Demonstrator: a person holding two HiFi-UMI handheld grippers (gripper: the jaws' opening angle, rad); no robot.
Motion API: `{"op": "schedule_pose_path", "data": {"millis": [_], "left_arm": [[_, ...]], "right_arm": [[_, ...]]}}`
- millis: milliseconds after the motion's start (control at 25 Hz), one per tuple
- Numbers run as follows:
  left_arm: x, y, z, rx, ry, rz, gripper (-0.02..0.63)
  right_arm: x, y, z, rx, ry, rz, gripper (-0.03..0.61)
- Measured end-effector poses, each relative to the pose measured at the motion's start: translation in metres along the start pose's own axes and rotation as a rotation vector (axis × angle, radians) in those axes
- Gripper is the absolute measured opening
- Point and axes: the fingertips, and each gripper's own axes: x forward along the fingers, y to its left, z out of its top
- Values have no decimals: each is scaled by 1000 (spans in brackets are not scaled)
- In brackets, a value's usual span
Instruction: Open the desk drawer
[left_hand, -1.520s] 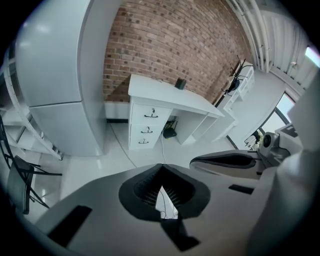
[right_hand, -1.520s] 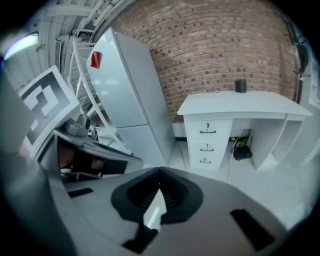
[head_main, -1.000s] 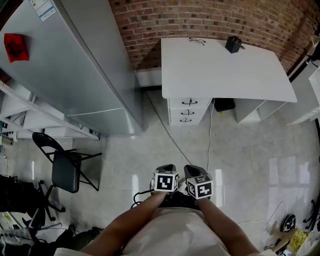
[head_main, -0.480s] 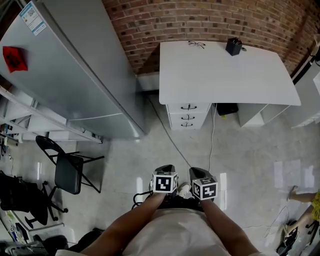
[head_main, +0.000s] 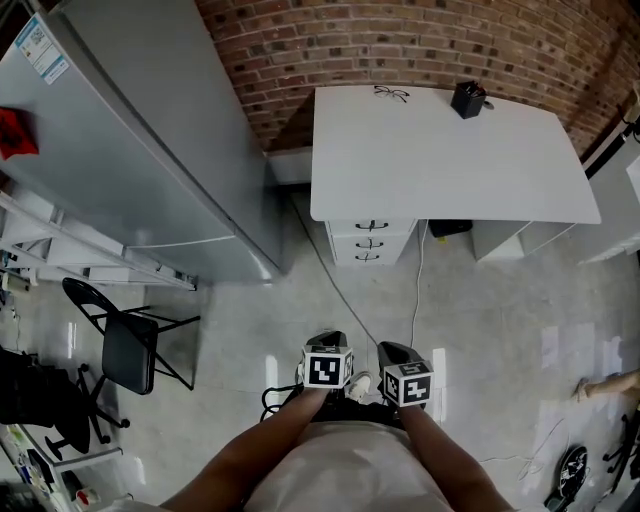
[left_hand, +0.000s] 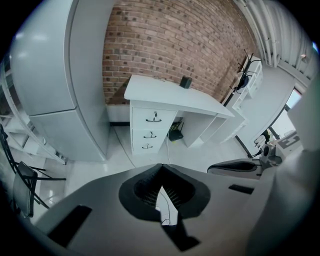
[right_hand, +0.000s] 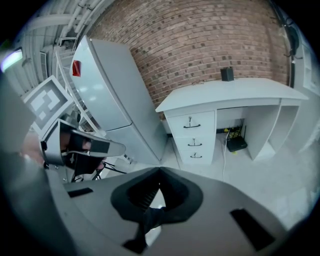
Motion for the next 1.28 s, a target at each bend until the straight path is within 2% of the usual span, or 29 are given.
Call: {"op": "schedule_pose_path", "data": {"millis": [120,360,600,880,1080,1280], "left_arm": [[14,9,9,2,20,-20,6],[57,36,41,45,49,-43,6],[85,51,75,83,74,-75,7],[107,72,104,109,81,-90,6],[117,80,117,113,81,-98,6],[119,80,127,97,66,-98,6]], "right_arm": [[15,-1,8,3,17,-7,15],[38,-1,46,-102,56,-19,15],[66,1,89,-110,55,-33,15],[93,-13,118,-72,39,-80,15],[89,-47,136,25,-4,-159,15],[83,-66,160,7,-32,-201,15]]}}
